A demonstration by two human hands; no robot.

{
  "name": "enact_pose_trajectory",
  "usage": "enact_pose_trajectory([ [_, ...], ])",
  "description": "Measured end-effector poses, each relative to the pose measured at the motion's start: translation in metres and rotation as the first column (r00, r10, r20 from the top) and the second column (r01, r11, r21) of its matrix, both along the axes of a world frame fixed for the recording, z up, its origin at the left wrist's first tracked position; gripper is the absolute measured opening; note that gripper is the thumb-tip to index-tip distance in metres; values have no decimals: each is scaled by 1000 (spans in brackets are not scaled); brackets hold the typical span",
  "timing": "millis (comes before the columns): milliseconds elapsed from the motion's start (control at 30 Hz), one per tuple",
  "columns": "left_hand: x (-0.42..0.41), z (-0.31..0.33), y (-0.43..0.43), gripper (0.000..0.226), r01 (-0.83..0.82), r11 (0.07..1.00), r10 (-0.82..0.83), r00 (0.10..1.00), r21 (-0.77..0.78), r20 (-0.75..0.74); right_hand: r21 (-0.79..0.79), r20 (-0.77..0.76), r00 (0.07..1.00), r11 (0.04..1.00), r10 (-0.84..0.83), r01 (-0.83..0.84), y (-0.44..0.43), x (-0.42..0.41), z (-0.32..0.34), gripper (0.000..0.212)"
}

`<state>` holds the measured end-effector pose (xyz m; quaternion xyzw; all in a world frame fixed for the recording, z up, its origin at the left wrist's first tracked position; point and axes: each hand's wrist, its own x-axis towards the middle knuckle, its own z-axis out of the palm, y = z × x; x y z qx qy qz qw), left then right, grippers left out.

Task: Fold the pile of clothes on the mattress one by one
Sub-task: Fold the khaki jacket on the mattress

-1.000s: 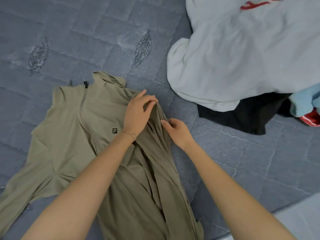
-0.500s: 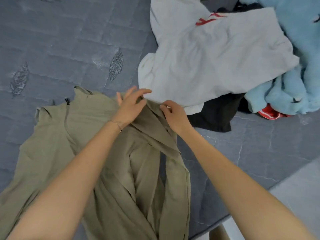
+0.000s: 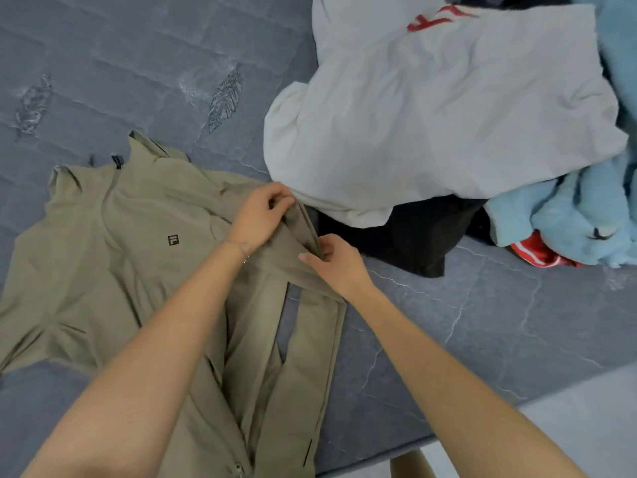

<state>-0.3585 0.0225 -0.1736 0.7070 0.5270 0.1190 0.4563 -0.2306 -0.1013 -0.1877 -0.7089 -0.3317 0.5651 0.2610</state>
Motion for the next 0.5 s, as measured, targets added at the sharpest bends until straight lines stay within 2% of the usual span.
enact_pose_trajectory([
  [67,5,0,-1,12,-18,999,18,1000,32,-12,23,76,997,1000,-17,15,1,1,-5,20],
  [167,5,-1,-1,14,-1,998,4,999,60,-42,93,81,991,991,-109,102,8,9,0,7],
  [233,5,0,-2,27,87,990,-80,995,110,-66,152,83,980,975,-178,164,13,18,10,5],
  [333,15,8,-7,46,254,964,-253,967,82,-17,209,83,971,956,-226,204,20,37,28,8],
  [433,32,13,-11,37,373,928,-372,928,25,-31,177,69,980,969,-189,174,29,52,44,10],
  [500,44,19,-11,21,340,940,-340,940,-7,7,158,44,984,974,-173,164,31,60,51,16],
])
